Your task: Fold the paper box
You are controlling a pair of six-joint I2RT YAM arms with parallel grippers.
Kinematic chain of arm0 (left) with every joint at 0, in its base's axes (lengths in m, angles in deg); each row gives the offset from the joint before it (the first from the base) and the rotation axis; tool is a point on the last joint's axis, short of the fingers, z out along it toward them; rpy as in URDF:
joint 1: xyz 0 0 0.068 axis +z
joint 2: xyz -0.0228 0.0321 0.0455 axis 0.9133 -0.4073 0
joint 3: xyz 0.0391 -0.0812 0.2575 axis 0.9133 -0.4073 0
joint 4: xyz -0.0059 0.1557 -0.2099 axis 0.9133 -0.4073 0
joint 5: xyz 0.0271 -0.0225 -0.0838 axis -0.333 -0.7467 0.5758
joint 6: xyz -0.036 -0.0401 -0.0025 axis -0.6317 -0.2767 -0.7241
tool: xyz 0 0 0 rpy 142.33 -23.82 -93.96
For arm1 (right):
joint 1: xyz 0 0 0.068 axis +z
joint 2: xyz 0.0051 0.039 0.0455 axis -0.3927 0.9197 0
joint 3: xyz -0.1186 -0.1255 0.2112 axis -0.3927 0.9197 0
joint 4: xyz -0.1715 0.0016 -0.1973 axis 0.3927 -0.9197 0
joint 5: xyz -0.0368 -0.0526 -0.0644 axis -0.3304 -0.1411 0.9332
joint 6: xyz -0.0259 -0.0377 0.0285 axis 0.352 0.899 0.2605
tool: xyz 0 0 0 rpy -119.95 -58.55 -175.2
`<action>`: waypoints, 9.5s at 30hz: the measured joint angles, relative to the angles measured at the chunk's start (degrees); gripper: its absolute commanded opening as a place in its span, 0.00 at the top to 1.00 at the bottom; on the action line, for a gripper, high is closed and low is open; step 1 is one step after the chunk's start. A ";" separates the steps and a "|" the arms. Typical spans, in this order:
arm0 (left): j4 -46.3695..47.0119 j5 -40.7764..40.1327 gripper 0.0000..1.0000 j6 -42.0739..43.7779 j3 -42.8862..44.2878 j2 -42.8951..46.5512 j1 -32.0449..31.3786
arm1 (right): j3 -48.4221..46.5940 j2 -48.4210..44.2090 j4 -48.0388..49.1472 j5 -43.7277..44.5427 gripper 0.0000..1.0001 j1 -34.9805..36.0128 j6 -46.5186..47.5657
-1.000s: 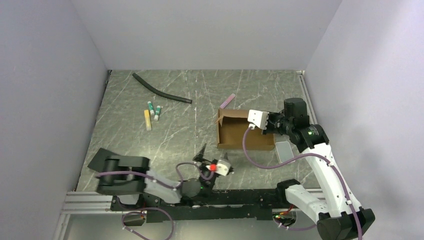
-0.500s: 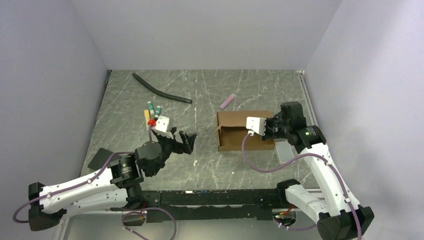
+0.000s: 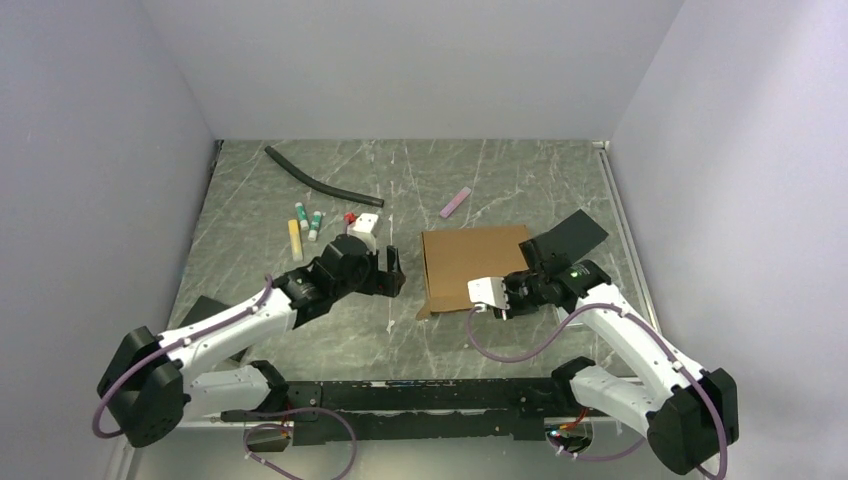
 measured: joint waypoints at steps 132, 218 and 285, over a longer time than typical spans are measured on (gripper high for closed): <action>35.43 34.16 0.57 -44.28 3.52 -30.23 15.21 | -16.68 18.27 12.37 -25.09 0.00 -41.07 -46.88; -4.09 34.91 0.01 -13.51 -0.31 17.44 33.77 | -2.89 31.45 63.65 -31.12 0.46 -14.82 -116.83; 6.75 25.18 0.08 -2.54 2.54 -12.35 16.72 | 13.60 5.18 21.81 -15.45 0.55 -0.83 2.47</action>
